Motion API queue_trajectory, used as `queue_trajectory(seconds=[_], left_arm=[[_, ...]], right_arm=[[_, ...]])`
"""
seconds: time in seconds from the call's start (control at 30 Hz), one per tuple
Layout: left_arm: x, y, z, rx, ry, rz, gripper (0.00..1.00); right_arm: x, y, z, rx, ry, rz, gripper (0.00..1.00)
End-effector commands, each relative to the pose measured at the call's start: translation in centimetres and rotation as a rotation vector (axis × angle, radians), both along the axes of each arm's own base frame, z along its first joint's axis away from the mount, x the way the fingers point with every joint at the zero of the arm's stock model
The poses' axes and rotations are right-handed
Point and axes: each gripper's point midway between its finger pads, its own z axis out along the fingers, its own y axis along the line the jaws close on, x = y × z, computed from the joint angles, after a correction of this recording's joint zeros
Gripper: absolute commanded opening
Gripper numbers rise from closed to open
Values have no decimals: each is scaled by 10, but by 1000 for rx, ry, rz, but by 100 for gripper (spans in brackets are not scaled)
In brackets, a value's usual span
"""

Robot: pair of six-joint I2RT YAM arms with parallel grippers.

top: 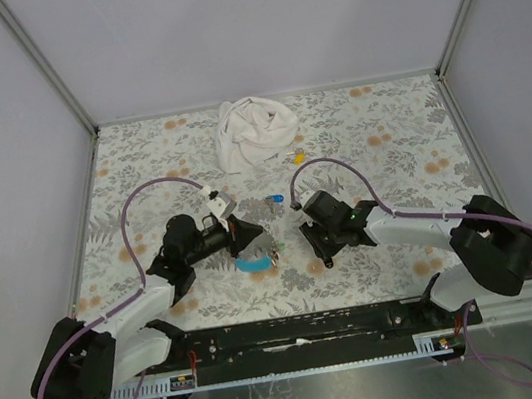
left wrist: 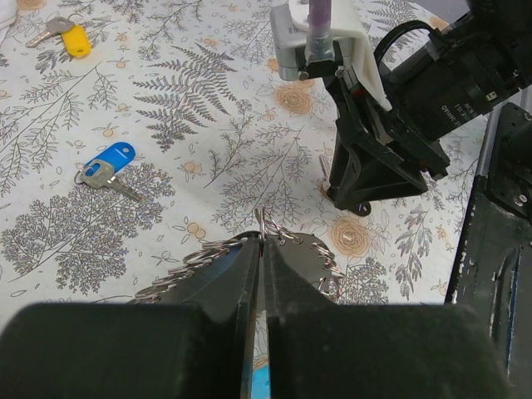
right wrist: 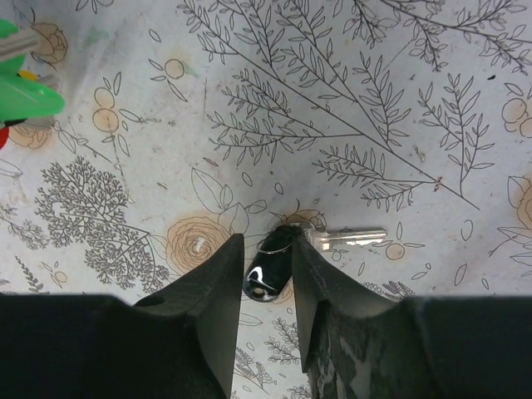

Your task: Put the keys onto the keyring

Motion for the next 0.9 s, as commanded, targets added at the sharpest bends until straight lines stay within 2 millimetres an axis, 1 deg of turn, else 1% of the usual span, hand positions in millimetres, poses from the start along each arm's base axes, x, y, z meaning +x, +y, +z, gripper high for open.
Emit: queue_trajectory(seconds=[0.0, 0.1, 0.33, 0.43, 0.53, 0.6, 0.67, 0.73, 0.8, 0.87], left_arm=[[3, -7, 26, -41, -74, -28, 0], [3, -7, 27, -42, -76, -27, 0], [3, -7, 28, -44, -81, -24, 0], [2, -7, 28, -44, -81, -25, 0], [3, -6, 28, -43, -81, -19, 0], [3, -6, 29, -43, -84, -19, 0], [3, -6, 30, -45, -87, -18, 0], [2, -5, 31, -46, -91, -17, 0], [2, -5, 31, -47, -93, -15, 0], [1, -6, 31, -46, -95, -18, 0]], right_arm=[[13, 9, 12, -27, -57, -43, 35], [15, 7, 10, -88, -76, -52, 29], [18, 2, 17, -194, -148, -71, 24], [13, 6, 19, -198, -148, -50, 24], [-1, 24, 23, -96, -96, 16, 24], [-9, 28, 29, -39, -89, 59, 24], [-10, 27, 39, -14, -126, 103, 24], [-9, 23, 49, -23, -166, 165, 24], [-9, 18, 56, -40, -210, 246, 30], [-8, 12, 58, -77, -244, 359, 36]])
